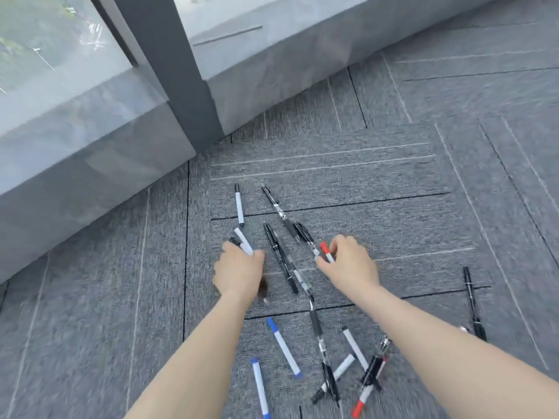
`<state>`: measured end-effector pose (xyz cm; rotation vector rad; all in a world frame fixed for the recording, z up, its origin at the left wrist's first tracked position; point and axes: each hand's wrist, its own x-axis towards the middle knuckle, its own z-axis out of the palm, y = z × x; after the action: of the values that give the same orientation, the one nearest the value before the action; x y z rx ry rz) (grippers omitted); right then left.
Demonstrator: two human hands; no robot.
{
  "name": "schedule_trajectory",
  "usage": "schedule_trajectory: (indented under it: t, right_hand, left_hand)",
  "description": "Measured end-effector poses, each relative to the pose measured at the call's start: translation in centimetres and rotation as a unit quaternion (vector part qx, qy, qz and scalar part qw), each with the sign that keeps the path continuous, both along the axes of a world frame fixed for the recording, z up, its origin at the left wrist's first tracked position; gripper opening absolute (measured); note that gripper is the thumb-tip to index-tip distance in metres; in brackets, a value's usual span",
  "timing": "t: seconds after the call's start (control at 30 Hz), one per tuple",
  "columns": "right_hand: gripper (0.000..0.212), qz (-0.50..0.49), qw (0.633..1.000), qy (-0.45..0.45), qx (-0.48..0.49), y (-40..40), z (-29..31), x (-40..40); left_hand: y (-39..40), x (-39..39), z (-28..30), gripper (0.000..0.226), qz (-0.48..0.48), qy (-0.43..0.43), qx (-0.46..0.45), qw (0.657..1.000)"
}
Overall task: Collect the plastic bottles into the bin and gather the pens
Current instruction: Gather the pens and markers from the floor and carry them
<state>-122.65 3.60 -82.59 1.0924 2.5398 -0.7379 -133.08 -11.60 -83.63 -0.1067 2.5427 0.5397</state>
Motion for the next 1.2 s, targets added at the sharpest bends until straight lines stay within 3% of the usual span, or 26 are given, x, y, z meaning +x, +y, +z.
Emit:
schedule_trajectory:
  t: [0.37, 0.5, 0.63, 0.7, 0.77, 0.9, 1.07, 1.2]
  right_hand:
    - [0.019, 0.027, 0.999, 0.016, 0.04, -0.5, -0.8, -0.5]
    - [0.015, 0.025, 0.998, 0.034, 0.044, -0.5, -0.4, -0.3]
    - [0.007, -0.106, 0.992, 0.074, -0.008, 0.0, -0.5, -1.6]
    - [0.008, -0.151, 0.984, 0.075, -0.053, 0.4, -0.4, -2.5]
    - [0.007, -0.149, 0.983, 0.068, -0.087, 0.6, 0.0, -3.1]
    - [0.033, -0.134, 0.984, 0.075, -0.089, 1.0, 1.0, -3.9]
    - [0.036, -0.113, 0.987, 0.076, -0.079, 0.4, 1.2, -5.1]
    - [0.038, -0.025, 0.997, 0.052, -0.049, -1.1, 1.2, -6.9]
  left_hand:
    - [-0.5, 1.4, -1.1, 0.024, -0.118, 0.122, -0.055, 0.984]
    - [-0.9, 0.9, -0.8, 0.015, -0.048, 0.131, 0.042, 0.989]
    - [1.3, 0.7, 0.0, 0.034, -0.008, 0.051, 0.15, 0.987]
    - [2.6, 1.2, 0.2, 0.044, -0.047, 0.01, 0.118, 0.992]
    - [3.2, 1.6, 0.0, 0.04, -0.102, 0.009, 0.064, 0.993]
    - [3.3, 1.1, 0.4, 0.026, -0.146, 0.046, -0.001, 0.988]
    - [2.1, -2.9, 2.3, 0.02, -0.1, 0.153, 0.043, 0.982]
    - [2.0, -6.3, 2.9, 0.013, 0.018, 0.072, 0.165, 0.983]
